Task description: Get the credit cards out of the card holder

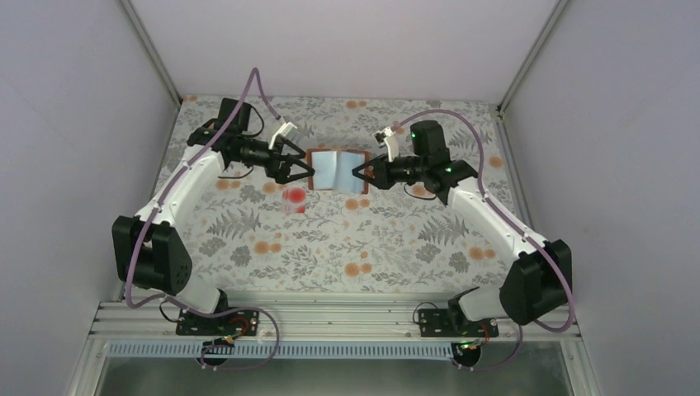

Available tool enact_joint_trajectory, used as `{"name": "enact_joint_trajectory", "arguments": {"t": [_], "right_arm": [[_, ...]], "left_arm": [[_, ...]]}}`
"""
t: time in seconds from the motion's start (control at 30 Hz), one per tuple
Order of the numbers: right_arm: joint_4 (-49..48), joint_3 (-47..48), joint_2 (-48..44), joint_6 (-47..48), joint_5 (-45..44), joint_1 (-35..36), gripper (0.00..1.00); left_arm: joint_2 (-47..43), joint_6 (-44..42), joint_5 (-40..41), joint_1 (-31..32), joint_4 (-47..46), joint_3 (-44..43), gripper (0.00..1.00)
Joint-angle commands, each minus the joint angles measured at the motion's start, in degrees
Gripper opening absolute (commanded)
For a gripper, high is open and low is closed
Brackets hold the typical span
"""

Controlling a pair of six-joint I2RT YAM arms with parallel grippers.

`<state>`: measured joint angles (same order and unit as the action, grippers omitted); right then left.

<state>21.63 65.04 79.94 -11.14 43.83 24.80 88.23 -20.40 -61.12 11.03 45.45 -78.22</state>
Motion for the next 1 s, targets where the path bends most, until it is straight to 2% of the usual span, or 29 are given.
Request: {"name": "enact_joint_trajectory", "arguments": {"t": [0.0, 0.2, 0.37, 0.4, 0.43, 0.5, 0.57, 0.6, 0.63, 0.8, 0.97], "right_arm": [[-2.6, 1.0, -3.9, 0.7, 5.9, 1.6, 0.04], [-4.1, 0.5, -5.3, 1.6, 9.0, 2.2, 0.04], [-4.0, 0.8, -4.4, 1.7, 8.2, 2.2, 0.04], [-4.1, 0.8, -4.2, 1.8, 8.0, 2.3, 0.04], [-4.2, 0.8, -4.0, 1.7, 8.0, 2.3, 0.04], [-4.3, 0.9, -3.7, 1.8, 8.1, 2.3, 0.04], [-4.4, 0.9, -3.5, 2.0, 8.2, 2.3, 0.04], [-4.3, 1.0, -3.5, 2.3, 8.3, 2.3, 0.04], [-4.0, 1.0, -3.5, 2.8, 8.5, 2.2, 0.05], [-3.0, 0.1, -5.6, 5.8, 6.1, 2.1, 0.36], [-2.3, -1.4, -7.0, 7.2, 4.4, 1.3, 0.43]], "left_arm": [[-1.0, -2.4, 2.3, 1.5, -0.3, -0.9, 1.0], [-0.7, -2.1, 3.3, 3.0, -1.4, -0.4, 1.0], [-0.5, -5.0, -1.1, 5.5, 0.4, -1.6, 1.0], [-0.4, -5.5, -1.8, 5.9, 0.7, -1.7, 0.97], [-0.3, -6.0, -2.6, 6.2, 1.3, -1.7, 0.89], [-0.1, -6.7, -4.2, 6.3, 2.1, -1.8, 0.64], [0.0, -7.4, -5.4, 6.4, 2.5, -2.0, 0.32], [-0.1, -7.4, -5.7, 6.3, 2.4, -2.0, 0.12], [-0.3, -7.2, -5.8, 6.3, 2.5, -2.2, 0.04], [-1.2, -8.7, -7.4, 6.0, 3.9, -2.7, 0.02], [-1.3, -10.8, -8.6, 5.2, 6.0, -3.7, 0.02]]}}
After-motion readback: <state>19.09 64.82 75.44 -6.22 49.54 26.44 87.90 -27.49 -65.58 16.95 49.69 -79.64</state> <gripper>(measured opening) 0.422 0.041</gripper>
